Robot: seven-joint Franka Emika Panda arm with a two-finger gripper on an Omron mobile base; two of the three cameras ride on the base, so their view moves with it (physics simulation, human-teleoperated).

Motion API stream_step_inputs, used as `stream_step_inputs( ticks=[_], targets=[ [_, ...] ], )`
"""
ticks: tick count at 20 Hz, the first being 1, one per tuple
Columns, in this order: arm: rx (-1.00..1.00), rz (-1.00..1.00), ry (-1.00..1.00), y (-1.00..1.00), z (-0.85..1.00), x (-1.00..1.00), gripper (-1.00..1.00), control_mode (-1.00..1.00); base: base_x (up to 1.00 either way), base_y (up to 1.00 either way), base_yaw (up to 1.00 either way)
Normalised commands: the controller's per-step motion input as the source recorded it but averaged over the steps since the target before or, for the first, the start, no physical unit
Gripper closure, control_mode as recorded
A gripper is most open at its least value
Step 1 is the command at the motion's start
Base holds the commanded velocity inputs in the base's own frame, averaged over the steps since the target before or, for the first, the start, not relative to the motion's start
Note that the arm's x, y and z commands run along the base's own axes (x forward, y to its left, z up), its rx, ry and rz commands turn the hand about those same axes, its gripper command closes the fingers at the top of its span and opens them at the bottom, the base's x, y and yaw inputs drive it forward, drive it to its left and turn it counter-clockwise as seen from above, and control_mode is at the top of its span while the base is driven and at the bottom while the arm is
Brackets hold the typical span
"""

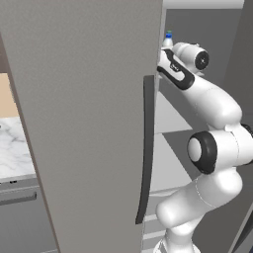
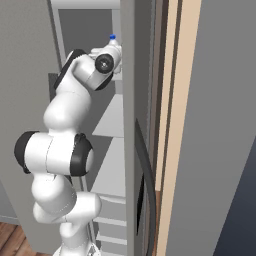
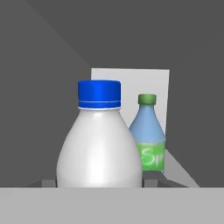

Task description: Take the bottled waters from the counter and place them in the freezer to freeze. Close the freezer door after placing the bottles.

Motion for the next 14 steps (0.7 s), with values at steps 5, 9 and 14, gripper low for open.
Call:
stream_step_inputs(
  ticks=[5, 9, 14],
  targets=[
    [0.00, 0.00, 0.00, 0.00, -0.18, 0.01, 1.00, -1.00, 0.00, 0.00, 0.00],
    [0.00, 0.00, 0.00, 0.00, -0.17, 0.00, 1.00, -1.00, 0.00, 0.00, 0.00],
    [0.00, 0.00, -0.02, 0.00, -0.12, 0.04, 1.00, -1.00, 0.00, 0.00, 0.00]
  ],
)
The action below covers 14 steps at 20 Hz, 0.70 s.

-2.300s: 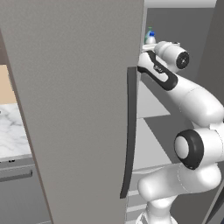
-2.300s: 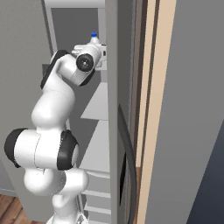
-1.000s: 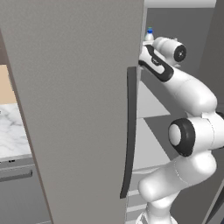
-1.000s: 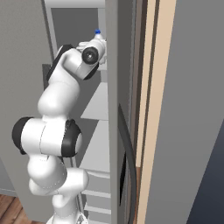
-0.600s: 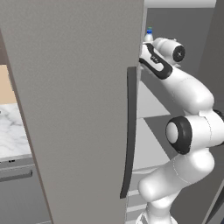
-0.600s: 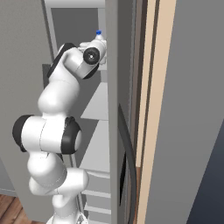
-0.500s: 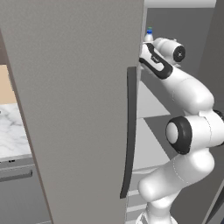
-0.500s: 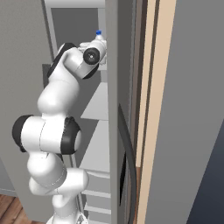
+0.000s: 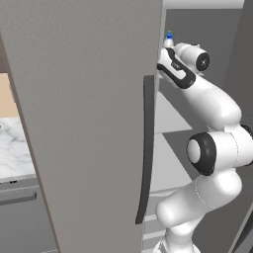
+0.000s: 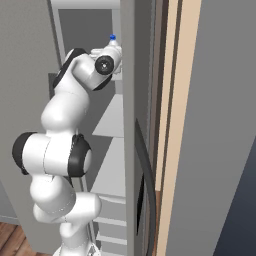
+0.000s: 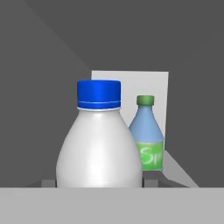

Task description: Take the bottled waters from the counter and place them in the freezer to freeze. Close the freezer door after placing the bottles.

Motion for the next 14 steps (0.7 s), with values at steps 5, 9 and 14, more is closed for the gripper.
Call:
stream_step_inputs(
  ticks=[5, 9, 14],
  targets=[
    [0.00, 0.00, 0.00, 0.00, -0.06, 0.03, 1.00, -1.00, 0.00, 0.00, 0.00],
    [0.00, 0.00, 0.00, 0.00, 0.00, 0.00, 1.00, -1.00, 0.00, 0.00, 0.00],
    [0.00, 0.00, 0.00, 0.00, 0.00, 0.00, -1.00, -1.00, 0.00, 0.00, 0.00]
  ],
)
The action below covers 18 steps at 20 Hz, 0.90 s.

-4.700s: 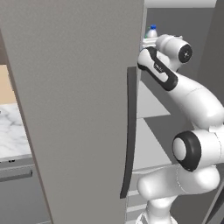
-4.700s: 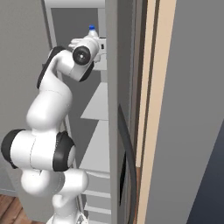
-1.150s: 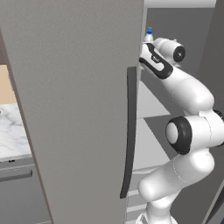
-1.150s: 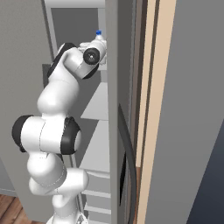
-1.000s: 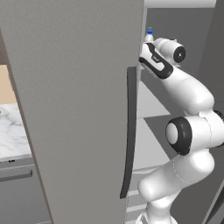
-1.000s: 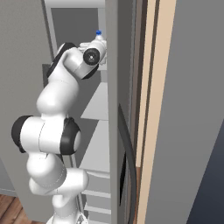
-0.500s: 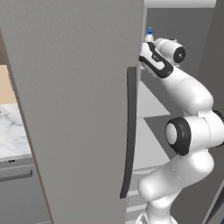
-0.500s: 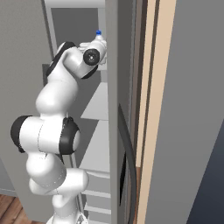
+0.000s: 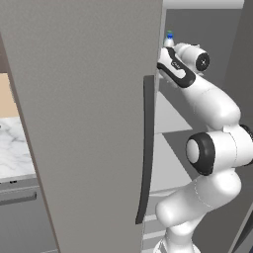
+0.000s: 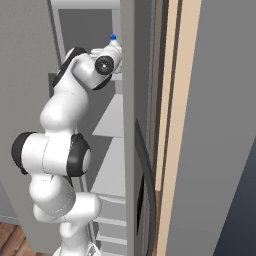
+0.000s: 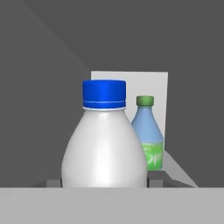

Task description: Take the bottled waters from the counter and place them in the freezer to freeze. Close the freezer door after placing the bottles.

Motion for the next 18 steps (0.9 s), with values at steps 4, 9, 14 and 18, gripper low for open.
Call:
stream_step_inputs(
  ticks=[4, 9, 14, 18],
  targets=[
    [0.00, 0.00, 0.00, 0.00, 0.00, 0.00, -1.00, -1.00, 0.00, 0.00, 0.00],
    [0.00, 0.00, 0.00, 0.00, 0.00, 0.00, -1.00, -1.00, 0.00, 0.00, 0.00],
    [0.00, 0.00, 0.00, 0.00, 0.00, 0.00, -1.00, -1.00, 0.00, 0.00, 0.00],
    [0.00, 0.00, 0.00, 0.00, 0.00, 0.00, -1.00, -1.00, 0.00, 0.00, 0.00]
  ],
)
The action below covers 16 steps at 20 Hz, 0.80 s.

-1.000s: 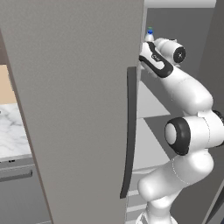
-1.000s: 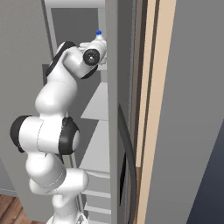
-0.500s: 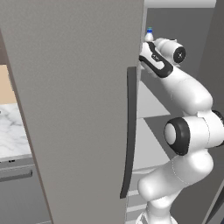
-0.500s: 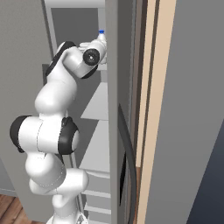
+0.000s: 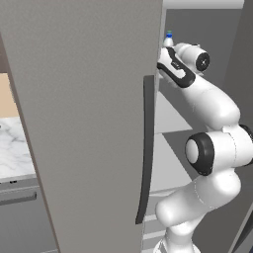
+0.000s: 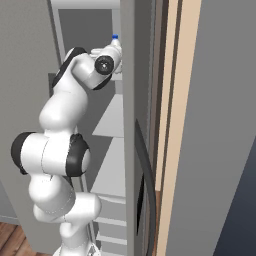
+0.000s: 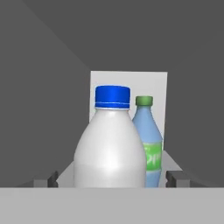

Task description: Take the bottled waters from the counter and place them in the freezer to freeze. Close the freezer door after placing the bottles.

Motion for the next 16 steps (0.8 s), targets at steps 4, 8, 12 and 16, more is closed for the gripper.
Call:
stream_step_inputs(
  ticks=[4, 8, 12, 16],
  targets=[
    [0.00, 0.00, 0.00, 0.00, 0.08, -0.18, -1.00, -1.00, 0.00, 0.00, 0.00],
    [0.00, 0.00, 0.00, 0.00, 0.11, -0.36, -1.00, -1.00, 0.00, 0.00, 0.00],
    [0.00, 0.00, 0.00, 0.00, 0.13, -0.49, -1.00, -1.00, 0.00, 0.00, 0.00],
    [0.00, -0.01, 0.00, 0.11, 0.18, -0.61, -1.00, -1.00, 0.00, 0.00, 0.00]
  ],
)
